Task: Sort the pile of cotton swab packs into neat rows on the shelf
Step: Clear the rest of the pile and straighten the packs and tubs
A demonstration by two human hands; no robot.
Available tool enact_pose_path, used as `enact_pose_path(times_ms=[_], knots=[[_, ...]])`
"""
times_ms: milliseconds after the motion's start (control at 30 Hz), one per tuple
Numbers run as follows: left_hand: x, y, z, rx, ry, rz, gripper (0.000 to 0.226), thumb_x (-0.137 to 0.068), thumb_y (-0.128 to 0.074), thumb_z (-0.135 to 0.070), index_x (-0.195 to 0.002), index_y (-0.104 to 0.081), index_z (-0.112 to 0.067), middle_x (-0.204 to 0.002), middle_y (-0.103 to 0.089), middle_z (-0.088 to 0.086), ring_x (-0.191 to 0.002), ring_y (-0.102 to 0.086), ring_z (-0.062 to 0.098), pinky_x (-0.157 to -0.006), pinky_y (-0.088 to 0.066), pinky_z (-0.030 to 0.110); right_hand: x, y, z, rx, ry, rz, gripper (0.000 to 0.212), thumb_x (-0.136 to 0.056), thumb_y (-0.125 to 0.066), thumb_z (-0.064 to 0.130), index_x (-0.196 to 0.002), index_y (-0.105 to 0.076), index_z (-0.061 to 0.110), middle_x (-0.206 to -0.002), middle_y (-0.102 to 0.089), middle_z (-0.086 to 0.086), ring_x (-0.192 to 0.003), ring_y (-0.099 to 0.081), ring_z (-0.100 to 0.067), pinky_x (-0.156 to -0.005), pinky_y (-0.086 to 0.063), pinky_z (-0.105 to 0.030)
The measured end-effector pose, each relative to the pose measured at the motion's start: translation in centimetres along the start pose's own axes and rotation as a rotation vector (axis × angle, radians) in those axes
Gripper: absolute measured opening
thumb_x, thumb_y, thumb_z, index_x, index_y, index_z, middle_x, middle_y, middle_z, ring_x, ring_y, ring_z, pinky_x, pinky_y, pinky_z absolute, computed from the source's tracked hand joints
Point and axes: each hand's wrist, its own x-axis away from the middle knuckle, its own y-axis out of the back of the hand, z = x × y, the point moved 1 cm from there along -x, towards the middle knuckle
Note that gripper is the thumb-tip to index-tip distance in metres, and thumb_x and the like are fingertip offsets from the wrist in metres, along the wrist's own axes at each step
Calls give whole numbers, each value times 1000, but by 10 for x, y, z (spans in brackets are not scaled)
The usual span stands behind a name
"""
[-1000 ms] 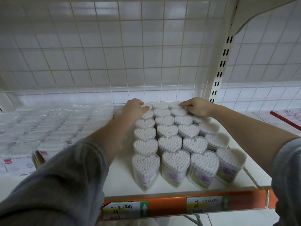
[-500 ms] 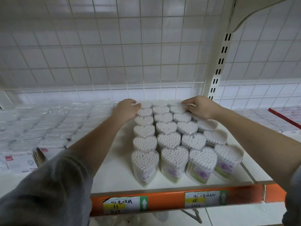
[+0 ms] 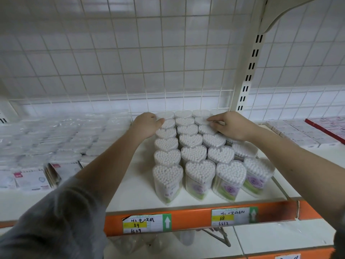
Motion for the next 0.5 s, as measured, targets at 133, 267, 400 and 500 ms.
enact_pose_path(times_ms=[133,267,400,500], knots=[[17,10,5,-31,-74,-36,44,-90,-59,-36,-127,-57,-12,-123,-59,4,-114,-54,18,-91,-37,25,19,4,6,-5,22,-30,34,-96,-48,26,-129,-57,23,-132,-58,0,-123,-52,-18,-98,-36,-24],[32,7,11,-25,-94,32,47,-86,-64,-37,-127,-57,-16,-126,-58,4,-115,-54,17,-93,-37,24,37,6,10,-20,27,-15,33,-96,-49,27,-127,-58,26,-128,-61,2,-116,-55,-16,-94,-39,-23],[39,-1,11,38,-66,15,43,-87,-64,-35,-125,-58,-17,-120,-60,4,-107,-57,18,-92,-40,26,48,4,18,-33,40,-2,33,-95,-51,28,-127,-59,23,-128,-61,2,-118,-55,-15,-97,-39,-23],[43,0,10,51,-81,-70,42,-85,-66,-35,-122,-61,-16,-122,-61,2,-111,-57,16,-93,-41,27,54,5,26,-49,39,-22,33,-95,-52,27,-126,-59,23,-129,-60,2,-119,-53,-15,-96,-38,-22]])
